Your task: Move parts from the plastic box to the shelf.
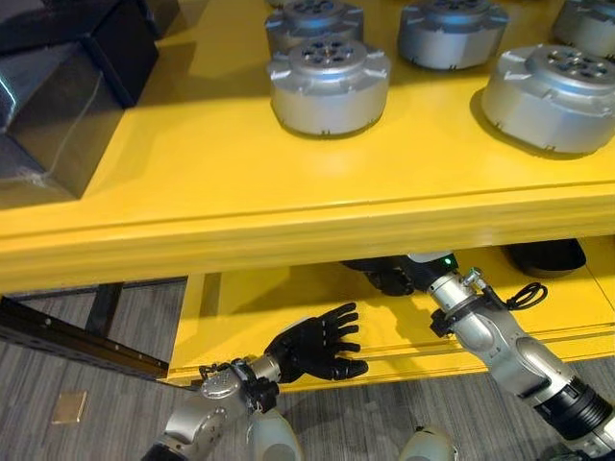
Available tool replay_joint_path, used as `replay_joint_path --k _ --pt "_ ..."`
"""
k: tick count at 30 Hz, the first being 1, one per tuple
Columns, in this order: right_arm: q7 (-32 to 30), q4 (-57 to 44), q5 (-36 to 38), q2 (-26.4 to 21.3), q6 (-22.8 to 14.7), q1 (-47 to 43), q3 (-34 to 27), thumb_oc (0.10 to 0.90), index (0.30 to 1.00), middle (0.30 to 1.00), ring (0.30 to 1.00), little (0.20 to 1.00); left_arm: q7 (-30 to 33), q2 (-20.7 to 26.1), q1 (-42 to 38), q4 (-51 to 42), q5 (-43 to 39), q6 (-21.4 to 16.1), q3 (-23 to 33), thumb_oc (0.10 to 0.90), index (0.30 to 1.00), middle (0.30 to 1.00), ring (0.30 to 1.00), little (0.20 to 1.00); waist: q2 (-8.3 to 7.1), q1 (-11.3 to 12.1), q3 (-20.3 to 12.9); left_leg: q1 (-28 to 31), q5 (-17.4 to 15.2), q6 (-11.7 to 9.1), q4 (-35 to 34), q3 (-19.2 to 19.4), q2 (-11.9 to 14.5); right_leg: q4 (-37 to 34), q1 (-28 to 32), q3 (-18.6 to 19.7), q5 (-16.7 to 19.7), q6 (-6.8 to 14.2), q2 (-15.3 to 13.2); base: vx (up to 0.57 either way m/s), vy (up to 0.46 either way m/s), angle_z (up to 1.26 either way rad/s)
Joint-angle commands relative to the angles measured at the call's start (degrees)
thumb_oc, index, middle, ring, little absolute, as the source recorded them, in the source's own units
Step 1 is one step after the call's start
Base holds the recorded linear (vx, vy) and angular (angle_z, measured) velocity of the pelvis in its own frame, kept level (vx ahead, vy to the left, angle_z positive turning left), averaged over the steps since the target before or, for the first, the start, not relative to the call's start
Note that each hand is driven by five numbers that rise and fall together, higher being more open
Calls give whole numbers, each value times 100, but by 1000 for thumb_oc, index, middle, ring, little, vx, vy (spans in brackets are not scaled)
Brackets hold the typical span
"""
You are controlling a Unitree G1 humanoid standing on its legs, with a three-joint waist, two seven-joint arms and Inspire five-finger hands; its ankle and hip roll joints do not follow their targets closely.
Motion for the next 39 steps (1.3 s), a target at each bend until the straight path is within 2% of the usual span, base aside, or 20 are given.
replay_joint_path --k 1,4,7,12,17,24,25,29,35,38,39 --pt "1 -395 317 181 16 -548 -525 400 300 300 300 300 -64 361 -343 -495 253 -551 63 900 1000 1000 1000 1000 -153 27 -88 -47 -573 340 772 168 69 433 107 280 -243 -365 215 -31 -22 -6" --pt "-11 -332 477 128 120 -538 -660 400 300 300 300 300 -185 377 -446 -686 220 -1221 157 900 1000 1000 1000 1000 -187 11 -72 -150 -715 317 1037 112 147 780 -50 348 -379 -397 134 -41 -7 5" --pt "89 -181 570 151 255 -414 -836 400 300 300 300 300 -509 423 -527 -986 434 -1636 463 900 1000 1000 1000 1000 -207 -1 -73 -243 -874 301 1316 43 190 1103 -171 430 -526 -411 35 -26 11 12" --pt "218 58 632 153 314 -356 -936 400 300 300 300 300 -831 652 -661 -1153 480 -2068 805 900 1000 1000 1000 1000 -220 -35 -137 -280 -1035 295 1528 -5 198 1481 -278 493 -765 -446 -58 1 18 2" --pt "418 -44 625 91 489 -189 -1065 400 300 300 300 300 -1324 827 -641 -1288 289 -2070 1121 900 1000 1000 1000 1000 -200 -81 -274 -175 -1156 291 1562 -56 105 1513 -191 513 -886 -489 2 63 54 1" --pt "695 22 603 131 826 -145 -1068 400 300 300 300 300 -1662 805 -550 -1433 -306 -1698 1291 900 1000 1000 1000 1000 -184 -88 -464 -89 -1412 303 1846 -205 31 1582 -62 553 -1026 -536 40 110 20 -2" --pt "781 55 589 202 870 -95 -1063 400 300 300 300 300 -1799 738 -519 -1396 -315 -1534 1286 900 1000 1000 1000 1000 -186 -85 -538 -67 -1491 333 1967 -242 26 1653 -25 548 -1089 -549 41 174 1 -1" --pt "862 172 547 371 893 -44 -1013 400 300 300 300 300 -1887 601 -455 -1357 -354 -1299 1217 900 1000 1000 1000 1000 -190 -92 -592 -63 -1587 369 2148 -275 45 1847 -34 571 -1203 -550 34 83 -14 1" --pt "1049 325 603 502 809 -11 -937 400 300 300 300 300 -1968 408 -434 -1242 -332 -1120 1003 900 1000 1000 1000 1000 -209 -112 -570 -180 -1694 315 2409 -359 121 2039 -133 628 -1287 -526 18 1 -6 -2" --pt "1074 368 609 501 786 -75 -902 400 300 300 300 300 -1966 345 -452 -1210 -332 -1123 874 900 1000 1000 1000 1000 -231 -126 -515 -349 -1836 292 2797 -466 204 2320 -267 694 -1399 -539 -5 -16 -28 -2" --pt "1154 410 659 510 785 -151 -884 400 300 300 300 300 -1913 306 -503 -1173 -315 -1143 738 900 1000 1000 1000 1000 -271 -144 -494 -529 -2017 297 3247 -600 281 2693 -420 784 -1544 -550 -40 11 -51 0"
